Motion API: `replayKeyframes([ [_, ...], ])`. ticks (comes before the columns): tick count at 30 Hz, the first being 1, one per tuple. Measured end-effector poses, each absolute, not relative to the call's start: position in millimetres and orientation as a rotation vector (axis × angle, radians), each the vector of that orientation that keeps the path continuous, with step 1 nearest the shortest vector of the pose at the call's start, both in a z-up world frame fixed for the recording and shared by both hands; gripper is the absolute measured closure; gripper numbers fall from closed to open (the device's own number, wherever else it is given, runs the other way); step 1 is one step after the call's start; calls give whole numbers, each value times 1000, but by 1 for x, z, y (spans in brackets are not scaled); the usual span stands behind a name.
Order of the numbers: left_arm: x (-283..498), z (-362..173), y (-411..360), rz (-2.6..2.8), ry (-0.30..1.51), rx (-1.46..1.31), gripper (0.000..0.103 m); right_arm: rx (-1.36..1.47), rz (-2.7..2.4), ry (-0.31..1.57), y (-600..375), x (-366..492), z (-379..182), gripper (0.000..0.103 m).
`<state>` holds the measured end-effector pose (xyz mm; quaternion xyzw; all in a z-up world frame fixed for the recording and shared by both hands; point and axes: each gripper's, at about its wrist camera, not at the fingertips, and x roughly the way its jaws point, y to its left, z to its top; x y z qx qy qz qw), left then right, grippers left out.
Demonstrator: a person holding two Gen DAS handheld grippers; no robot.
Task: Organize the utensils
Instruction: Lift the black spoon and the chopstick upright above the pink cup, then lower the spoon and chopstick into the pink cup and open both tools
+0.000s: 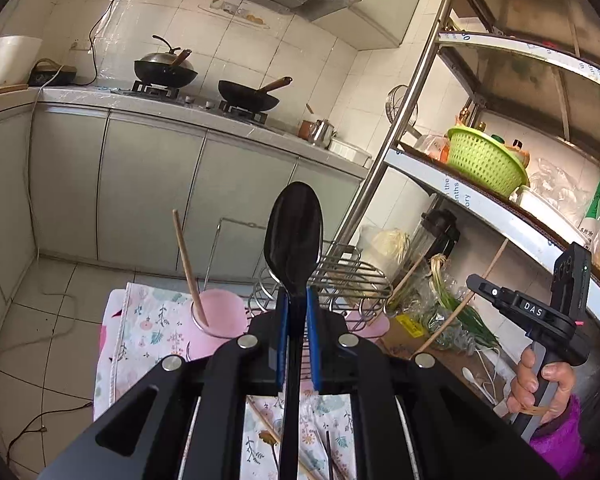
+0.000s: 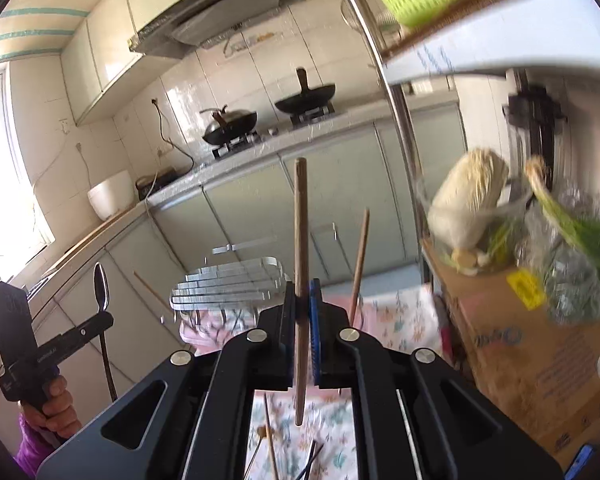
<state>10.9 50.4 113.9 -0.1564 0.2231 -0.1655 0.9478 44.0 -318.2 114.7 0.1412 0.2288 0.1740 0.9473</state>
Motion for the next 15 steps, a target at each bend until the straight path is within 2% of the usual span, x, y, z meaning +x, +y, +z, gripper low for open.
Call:
replayKeyframes([
  [8,19,119,53,-335,433,-354,95,182,288,312,-306,60,164,96],
  [15,36,117,62,-295,406,-393,95,126,246,347,-293,90,143,96],
])
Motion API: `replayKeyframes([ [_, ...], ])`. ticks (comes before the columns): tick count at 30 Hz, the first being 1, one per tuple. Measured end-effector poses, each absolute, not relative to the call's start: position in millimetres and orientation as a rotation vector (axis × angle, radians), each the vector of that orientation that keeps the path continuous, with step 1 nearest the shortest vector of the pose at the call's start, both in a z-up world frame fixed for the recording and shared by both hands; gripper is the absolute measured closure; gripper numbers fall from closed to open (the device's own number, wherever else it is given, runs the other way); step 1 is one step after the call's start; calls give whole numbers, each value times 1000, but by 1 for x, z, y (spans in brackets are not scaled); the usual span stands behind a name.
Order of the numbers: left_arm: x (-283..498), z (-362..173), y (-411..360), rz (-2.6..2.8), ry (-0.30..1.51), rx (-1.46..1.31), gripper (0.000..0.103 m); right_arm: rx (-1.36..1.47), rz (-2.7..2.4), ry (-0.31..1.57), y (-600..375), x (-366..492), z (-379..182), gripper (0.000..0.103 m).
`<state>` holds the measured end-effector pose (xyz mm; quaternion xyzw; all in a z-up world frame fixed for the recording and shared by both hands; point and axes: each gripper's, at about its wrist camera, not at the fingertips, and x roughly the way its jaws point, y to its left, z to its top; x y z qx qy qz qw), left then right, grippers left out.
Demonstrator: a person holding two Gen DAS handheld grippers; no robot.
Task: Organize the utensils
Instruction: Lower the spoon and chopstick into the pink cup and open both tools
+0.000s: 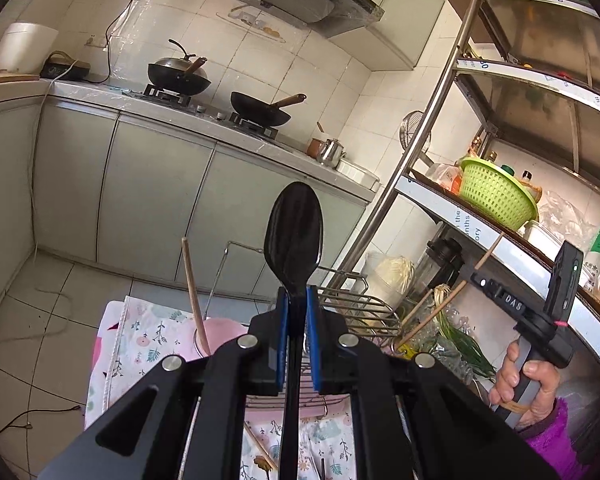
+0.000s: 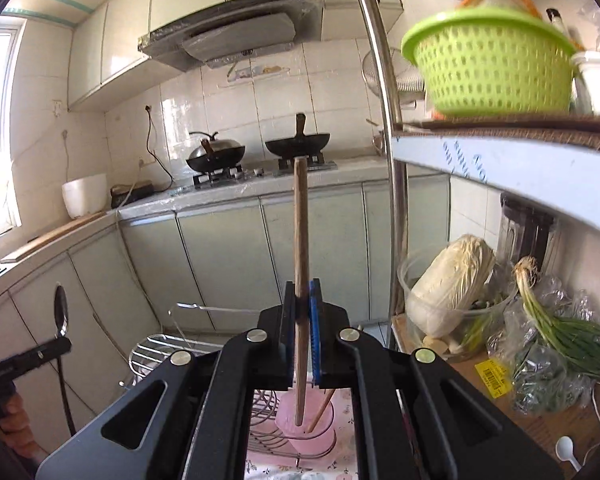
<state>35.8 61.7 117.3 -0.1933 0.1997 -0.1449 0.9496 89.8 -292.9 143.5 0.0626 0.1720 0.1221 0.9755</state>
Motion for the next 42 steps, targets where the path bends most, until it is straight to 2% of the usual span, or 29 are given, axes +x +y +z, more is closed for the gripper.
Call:
replayKeyframes([
  [7,58,123,64,-198,321,-417,95,133,251,453,-289,106,104,96],
  [13,74,123,58,-71,171,-371,95,149,253,490,-291,108,81,96],
  [27,110,78,26,124,-16,-195,95,170,272,532,-296,111,55,96],
  [36,66,49,26,129,2,-212,95,179,283,551,-290,109,44,96],
  [42,60,31,44,122,122,-289,95,197,276,555,-291,108,44,96],
])
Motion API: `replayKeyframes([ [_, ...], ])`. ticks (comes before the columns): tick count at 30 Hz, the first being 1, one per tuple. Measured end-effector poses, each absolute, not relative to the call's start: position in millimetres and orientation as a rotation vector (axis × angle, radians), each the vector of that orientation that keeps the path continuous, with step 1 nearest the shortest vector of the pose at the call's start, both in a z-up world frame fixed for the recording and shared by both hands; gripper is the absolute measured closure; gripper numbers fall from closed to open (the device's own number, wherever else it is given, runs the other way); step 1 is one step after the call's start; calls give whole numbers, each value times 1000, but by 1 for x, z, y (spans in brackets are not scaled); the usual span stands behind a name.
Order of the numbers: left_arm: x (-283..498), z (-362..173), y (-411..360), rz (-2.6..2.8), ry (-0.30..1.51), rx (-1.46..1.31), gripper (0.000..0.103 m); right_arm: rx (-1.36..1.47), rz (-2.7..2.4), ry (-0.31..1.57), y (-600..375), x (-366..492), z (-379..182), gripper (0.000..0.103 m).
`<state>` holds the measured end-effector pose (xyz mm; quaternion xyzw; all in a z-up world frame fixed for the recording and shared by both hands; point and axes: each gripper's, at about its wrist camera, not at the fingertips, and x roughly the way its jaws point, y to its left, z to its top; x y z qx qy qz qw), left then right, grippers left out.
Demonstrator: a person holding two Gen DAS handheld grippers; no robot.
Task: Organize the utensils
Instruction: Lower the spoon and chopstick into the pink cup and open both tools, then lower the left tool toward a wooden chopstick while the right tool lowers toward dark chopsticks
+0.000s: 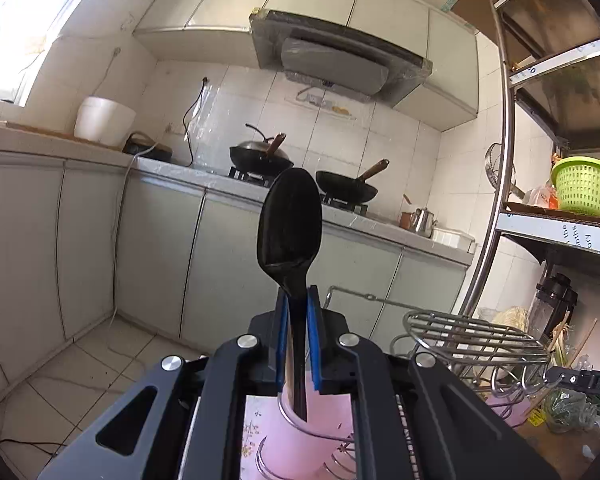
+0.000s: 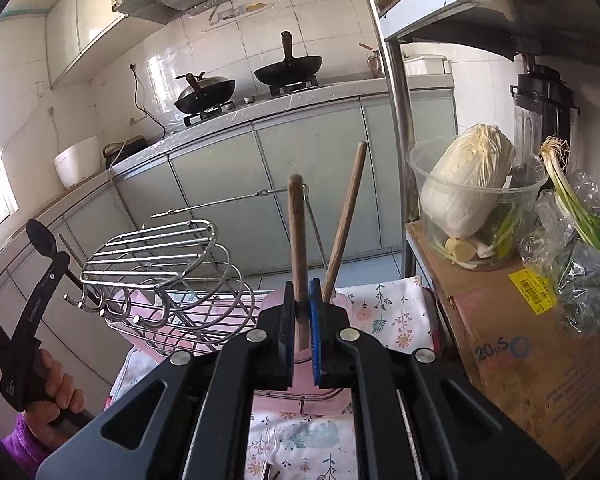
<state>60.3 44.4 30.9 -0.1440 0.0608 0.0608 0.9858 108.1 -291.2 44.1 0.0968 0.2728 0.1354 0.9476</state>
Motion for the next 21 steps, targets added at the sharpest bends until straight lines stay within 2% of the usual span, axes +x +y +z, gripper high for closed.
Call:
replayKeyframes([
  [9,100,18,76,52,320,-423,95,265,262,590,-305,125,42,96],
  [16,107,12,74,20,382,-406,92,252,267,597,-301,125,40,96],
  [18,107,13,74,8,400,-404,81,250,278,608,-300,124,38,96],
  [19,107,14,74,0,406,-410,71,249,280,616,-299,124,37,96],
  [21,106,16,75,-13,412,-417,68,251,286,641,-299,124,35,95],
])
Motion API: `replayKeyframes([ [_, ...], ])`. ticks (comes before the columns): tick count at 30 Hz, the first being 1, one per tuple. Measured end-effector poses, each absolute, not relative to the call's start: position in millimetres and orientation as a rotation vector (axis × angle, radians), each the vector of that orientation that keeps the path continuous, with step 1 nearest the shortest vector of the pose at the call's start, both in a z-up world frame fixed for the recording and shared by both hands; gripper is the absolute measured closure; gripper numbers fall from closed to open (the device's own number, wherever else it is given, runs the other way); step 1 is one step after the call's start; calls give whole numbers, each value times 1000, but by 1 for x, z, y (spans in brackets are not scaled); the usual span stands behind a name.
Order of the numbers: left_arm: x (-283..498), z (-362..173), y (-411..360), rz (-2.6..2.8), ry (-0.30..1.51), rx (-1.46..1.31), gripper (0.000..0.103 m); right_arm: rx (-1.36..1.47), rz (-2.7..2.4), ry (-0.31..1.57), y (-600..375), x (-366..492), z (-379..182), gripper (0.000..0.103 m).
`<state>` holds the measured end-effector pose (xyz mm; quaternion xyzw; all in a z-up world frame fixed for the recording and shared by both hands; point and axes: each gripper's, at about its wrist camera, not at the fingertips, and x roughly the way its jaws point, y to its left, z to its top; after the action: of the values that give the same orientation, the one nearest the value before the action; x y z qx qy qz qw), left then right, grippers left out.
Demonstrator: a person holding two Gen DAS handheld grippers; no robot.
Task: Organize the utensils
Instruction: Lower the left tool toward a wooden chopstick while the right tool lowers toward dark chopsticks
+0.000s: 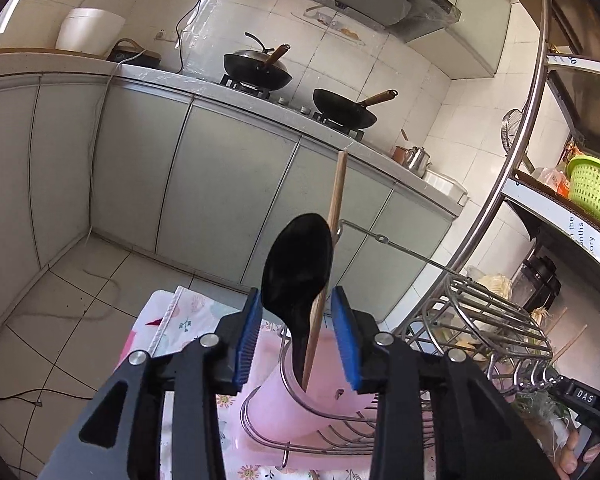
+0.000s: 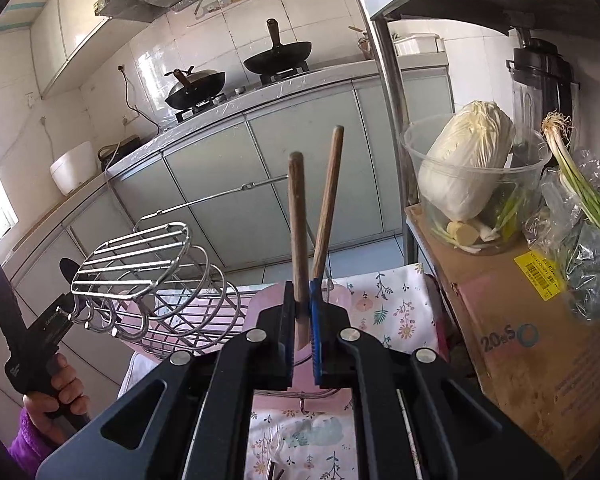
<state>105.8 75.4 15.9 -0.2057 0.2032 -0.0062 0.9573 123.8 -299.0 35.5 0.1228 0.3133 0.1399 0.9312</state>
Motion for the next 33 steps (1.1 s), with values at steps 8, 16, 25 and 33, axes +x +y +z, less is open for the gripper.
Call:
replayKeyframes([
  [8,94,22,79,-34,448,-423,63,240,296,658,-299,105,34,67],
  [16,68,10,83,-88,536,-456,63,287,300,700,-305,72,14,67],
  [25,52,-36,59,-166,711,-436,63,326,323,834,-298,46,-41,67],
  [33,46,-83,22,-256,898,-375,63,353,347,943,-289,33,-80,67],
])
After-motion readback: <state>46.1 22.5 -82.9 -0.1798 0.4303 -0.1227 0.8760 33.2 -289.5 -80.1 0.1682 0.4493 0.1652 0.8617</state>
